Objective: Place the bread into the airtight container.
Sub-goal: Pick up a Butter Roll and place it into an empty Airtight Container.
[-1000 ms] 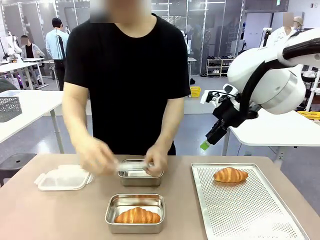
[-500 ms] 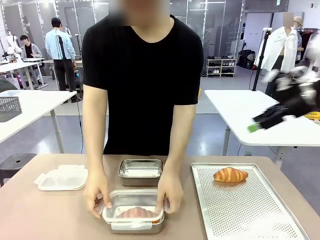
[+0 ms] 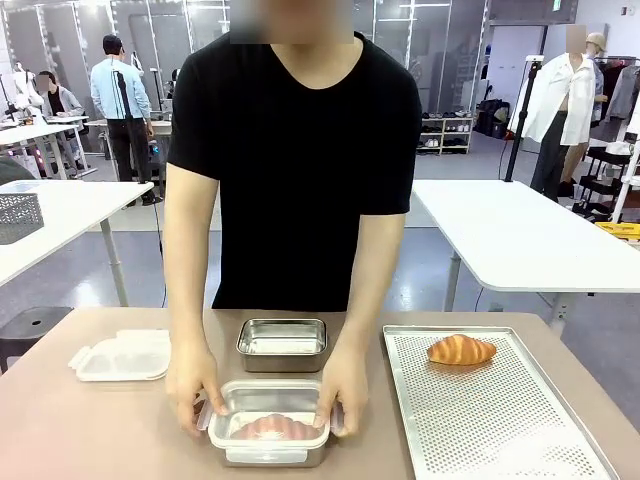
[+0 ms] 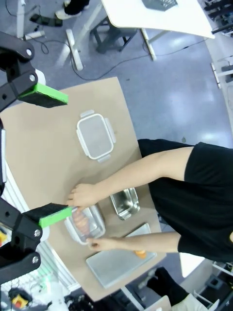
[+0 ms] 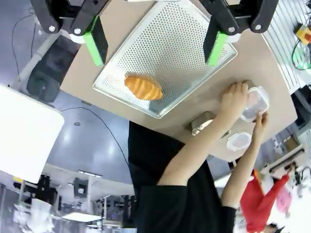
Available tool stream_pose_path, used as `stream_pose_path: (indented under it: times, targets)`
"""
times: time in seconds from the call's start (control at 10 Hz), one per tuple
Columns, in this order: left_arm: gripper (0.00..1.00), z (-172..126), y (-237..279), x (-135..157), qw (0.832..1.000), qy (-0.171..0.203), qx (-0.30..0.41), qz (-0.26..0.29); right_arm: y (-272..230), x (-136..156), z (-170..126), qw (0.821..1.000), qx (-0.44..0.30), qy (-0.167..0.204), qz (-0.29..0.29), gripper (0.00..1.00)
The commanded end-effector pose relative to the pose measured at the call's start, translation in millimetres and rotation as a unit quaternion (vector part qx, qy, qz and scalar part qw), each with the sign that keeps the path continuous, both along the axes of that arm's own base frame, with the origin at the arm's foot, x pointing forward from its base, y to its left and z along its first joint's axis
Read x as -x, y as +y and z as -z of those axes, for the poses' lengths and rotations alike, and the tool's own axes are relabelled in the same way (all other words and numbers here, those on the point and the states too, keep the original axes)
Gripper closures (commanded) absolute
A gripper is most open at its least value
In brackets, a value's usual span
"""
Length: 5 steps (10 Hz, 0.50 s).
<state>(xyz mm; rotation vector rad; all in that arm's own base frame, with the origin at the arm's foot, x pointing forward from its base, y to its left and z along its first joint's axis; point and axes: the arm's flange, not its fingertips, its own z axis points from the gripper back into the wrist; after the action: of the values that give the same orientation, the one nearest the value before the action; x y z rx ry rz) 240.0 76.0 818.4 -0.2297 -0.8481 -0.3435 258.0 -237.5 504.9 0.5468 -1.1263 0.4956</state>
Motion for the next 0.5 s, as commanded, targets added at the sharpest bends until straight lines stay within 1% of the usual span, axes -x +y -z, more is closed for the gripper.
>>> stream_pose_path:
  times: [0.0, 0.1, 0.2, 0.3, 0.4]
  targets:
    - [0.00, -2.1, -0.8, 0.6, 1.000, -0.002, 0.001, 0.004, 0.4, -16.6, 24.0, 1.000, -0.018, -0.012, -0.002, 0.00]
    - [0.00, -2.1, -0.8, 0.6, 1.000, -0.002, 0.001, 0.004, -2.4, -15.1, 30.3, 1.000, -0.028, -0.009, 0.010, 0.00]
    - [0.00, -2.1, -0.8, 0.6, 1.000, -0.002, 0.001, 0.004, -7.2, -18.4, 35.6, 0.997, -0.061, 0.007, 0.043, 0.00]
    - [0.00, -2.1, -0.8, 0.6, 1.000, -0.002, 0.001, 0.004, -6.5, -5.4, 26.3, 1.000, -0.025, 0.005, 0.013, 0.00]
    - [0.00, -2.1, -0.8, 0.6, 1.000, -0.002, 0.001, 0.004, -6.5, -5.4, 26.3, 1.000, -0.025, 0.005, 0.013, 0.00]
